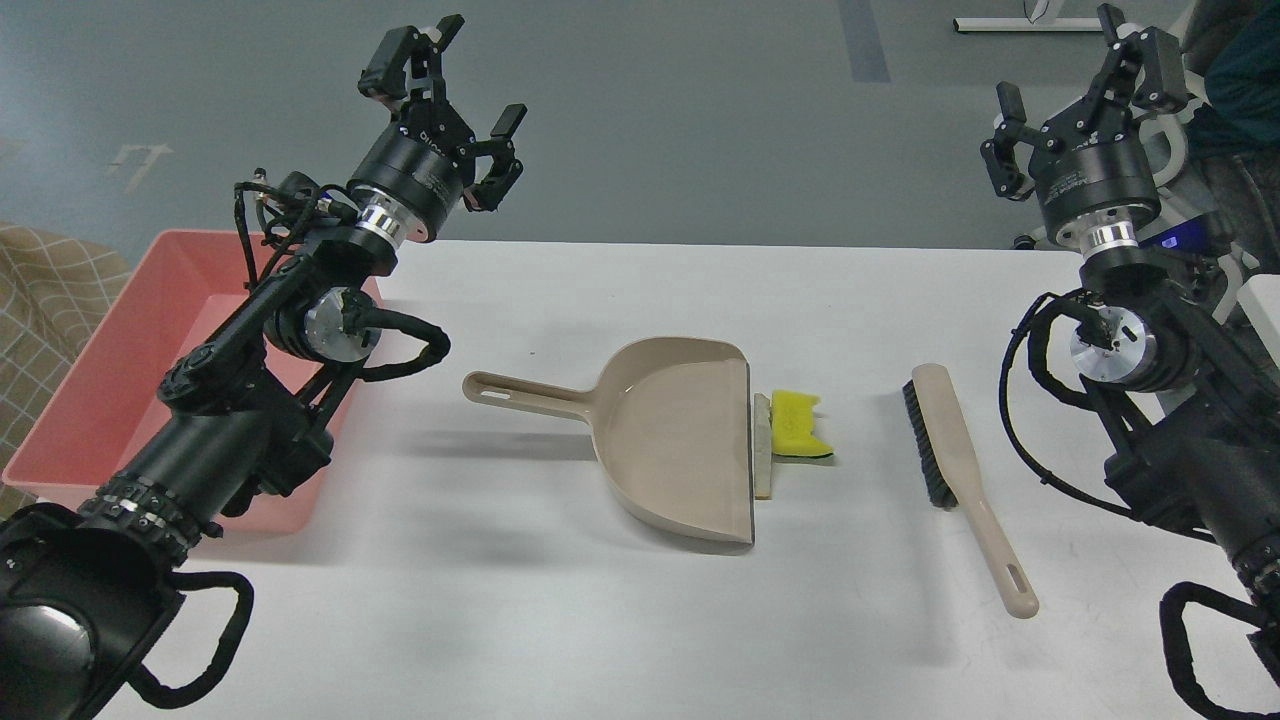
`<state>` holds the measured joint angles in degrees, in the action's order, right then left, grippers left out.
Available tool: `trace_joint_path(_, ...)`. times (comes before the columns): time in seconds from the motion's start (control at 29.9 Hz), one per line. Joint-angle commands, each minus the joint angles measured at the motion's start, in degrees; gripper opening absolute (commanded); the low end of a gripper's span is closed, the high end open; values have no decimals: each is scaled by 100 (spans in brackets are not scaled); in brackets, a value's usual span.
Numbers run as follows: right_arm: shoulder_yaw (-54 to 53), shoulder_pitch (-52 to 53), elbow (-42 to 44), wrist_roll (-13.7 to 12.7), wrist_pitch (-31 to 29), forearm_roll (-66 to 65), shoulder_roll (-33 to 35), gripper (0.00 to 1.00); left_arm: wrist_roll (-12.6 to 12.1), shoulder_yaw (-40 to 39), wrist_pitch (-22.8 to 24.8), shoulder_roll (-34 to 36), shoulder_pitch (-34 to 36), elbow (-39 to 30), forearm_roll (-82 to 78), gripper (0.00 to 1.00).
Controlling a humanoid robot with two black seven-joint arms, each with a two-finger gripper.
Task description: Sweep and dump garbage into bin
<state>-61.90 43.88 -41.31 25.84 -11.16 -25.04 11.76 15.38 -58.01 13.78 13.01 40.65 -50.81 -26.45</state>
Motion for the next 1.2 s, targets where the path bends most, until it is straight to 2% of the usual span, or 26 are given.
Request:
trace_joint_path(0.0, 2, 6, 0, -1, 0, -1, 2, 100, 0, 0, -7, 8, -22, -69, -1, 98)
trace_joint_path(0.23, 90, 6, 0, -9, 0, -1, 11, 100, -9, 9, -7, 26, -127, -201, -70, 98)
trace_joint_path(0.4, 99, 6, -9, -9, 18, -1, 11, 100, -26, 17, -60, 219, -382, -817, -844, 98)
trace_joint_path(0.5, 108, 15, -9, -9, 9, -1, 2, 100, -53, 105, -130, 561, -724, -1518, -1195, 98)
trace_joint_path(0.57, 116, 24, 0, -9, 9, -9, -7, 100, -53, 280, -147, 1043, -1022, -2114, -1484, 98)
trace_joint_path(0.87, 116, 33, 0, -9, 18, -9, 19, 100, -62, 395, -568, 2520, -2349, -3847, -3531, 98)
trace_joint_path(0.97, 116, 33, 0, -9, 26, -9, 2, 100, -62, 395, -797, 2864, -2902, -4357, -4103, 98)
trace_joint_path(1.17, 116, 15, 0, -9, 35, -1, -7, 100, -105, 378, -1193, 3041, -3949, -5035, -4474, 98)
